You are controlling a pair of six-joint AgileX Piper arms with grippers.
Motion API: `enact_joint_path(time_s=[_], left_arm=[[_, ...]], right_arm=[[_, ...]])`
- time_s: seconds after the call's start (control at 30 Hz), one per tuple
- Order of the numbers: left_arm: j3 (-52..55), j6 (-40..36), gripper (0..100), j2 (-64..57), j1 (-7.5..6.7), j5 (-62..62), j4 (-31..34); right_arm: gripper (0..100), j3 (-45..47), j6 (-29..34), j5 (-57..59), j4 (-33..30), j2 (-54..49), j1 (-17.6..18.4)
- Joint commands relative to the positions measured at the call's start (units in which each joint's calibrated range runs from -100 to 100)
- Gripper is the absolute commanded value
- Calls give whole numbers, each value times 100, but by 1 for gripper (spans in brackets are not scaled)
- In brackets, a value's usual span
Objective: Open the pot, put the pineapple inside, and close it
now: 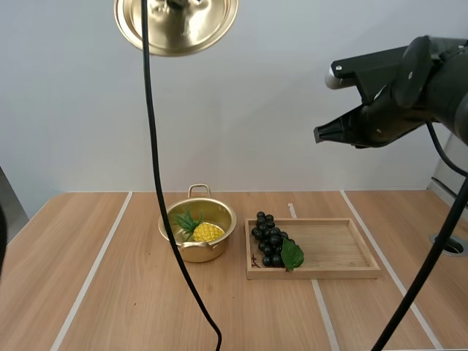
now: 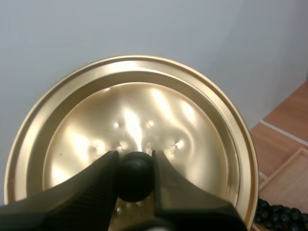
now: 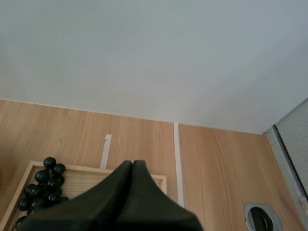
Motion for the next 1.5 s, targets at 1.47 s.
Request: enact_joint_path(time_s=[1.47], left_arm=[[4695,811,0,1976,-13,-2922,-601]], right_arm=[[0,1268,25,-1492,-98,-167,-27]])
